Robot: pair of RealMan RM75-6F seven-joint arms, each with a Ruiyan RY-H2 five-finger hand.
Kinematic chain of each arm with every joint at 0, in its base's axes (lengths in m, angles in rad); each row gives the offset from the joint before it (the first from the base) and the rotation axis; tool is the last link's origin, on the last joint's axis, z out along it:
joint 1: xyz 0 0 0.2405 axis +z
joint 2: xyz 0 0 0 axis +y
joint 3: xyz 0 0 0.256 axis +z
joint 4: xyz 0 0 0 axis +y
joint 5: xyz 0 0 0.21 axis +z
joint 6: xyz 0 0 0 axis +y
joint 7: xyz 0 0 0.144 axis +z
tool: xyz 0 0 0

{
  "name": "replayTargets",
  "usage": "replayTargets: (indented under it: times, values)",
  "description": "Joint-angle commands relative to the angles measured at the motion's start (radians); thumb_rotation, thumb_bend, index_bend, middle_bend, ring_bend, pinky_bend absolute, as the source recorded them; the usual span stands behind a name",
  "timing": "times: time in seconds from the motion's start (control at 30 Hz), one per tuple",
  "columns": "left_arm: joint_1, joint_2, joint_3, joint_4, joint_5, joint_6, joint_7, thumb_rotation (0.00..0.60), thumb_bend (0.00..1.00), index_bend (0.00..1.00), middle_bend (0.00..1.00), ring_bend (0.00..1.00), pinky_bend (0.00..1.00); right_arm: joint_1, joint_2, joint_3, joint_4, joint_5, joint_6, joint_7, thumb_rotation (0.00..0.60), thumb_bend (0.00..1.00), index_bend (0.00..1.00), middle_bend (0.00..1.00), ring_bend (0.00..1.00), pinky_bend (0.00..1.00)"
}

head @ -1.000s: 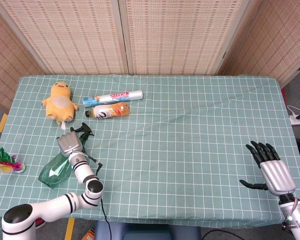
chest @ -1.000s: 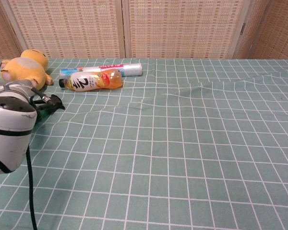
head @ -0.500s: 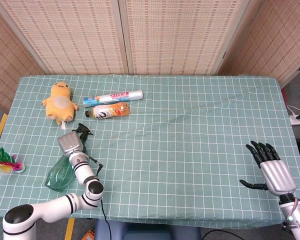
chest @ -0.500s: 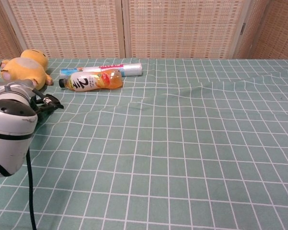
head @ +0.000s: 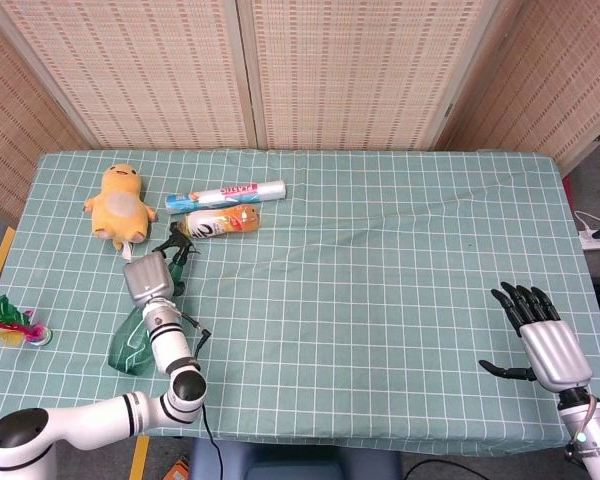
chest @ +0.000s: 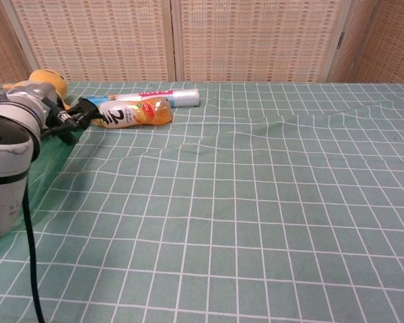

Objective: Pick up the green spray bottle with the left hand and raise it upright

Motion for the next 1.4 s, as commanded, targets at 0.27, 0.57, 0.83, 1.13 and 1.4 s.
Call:
replayTargets:
  times: [0.27,0.57,0.83,1.13,1.4]
  values:
    - [0.113,0.188,0.003,-0.304,0.154,-0.017,-0.225,0.6,0.23,0.35,0.58,0.53,0.39,-0.003,-0.004,0.001,0.002,-0.001,0.007,-0.007,0.6,0.06,0.05,0.0,0.0,0.02]
    - [0.187,0.275,0.008,-0.319,0.182,-0.109,-0.42,0.6,0.23,0.35,0.59,0.53,0.38,-0.006,-0.009,0.004,0.001,0.001,0.015,-0.016,0.6,0.06,0.05,0.0,0.0,0.02]
    - [0.194,0.331,-0.012,-0.407,0.195,-0.124,-0.49,0.6,0.23,0.35,0.58,0.53,0.37,-0.007,-0.011,0.007,-0.003,0.016,0.01,-0.027,0.6,0.06,0.05,0.0,0.0,0.02]
    - [0.206,0.373,-0.002,-0.516,0.243,-0.119,-0.564,0.6,0.23,0.35,0.58,0.53,0.37,-0.007,-0.01,0.008,-0.006,0.021,0.007,-0.033,0.6,0.06,0.05,0.0,0.0,0.02]
    - [0.226,0.395,0.016,-0.499,0.379,-0.108,-0.678,0.6,0.23,0.35,0.58,0.53,0.37,-0.006,-0.01,0.009,-0.007,0.024,0.004,-0.038,0.6,0.06,0.05,0.0,0.0,0.02]
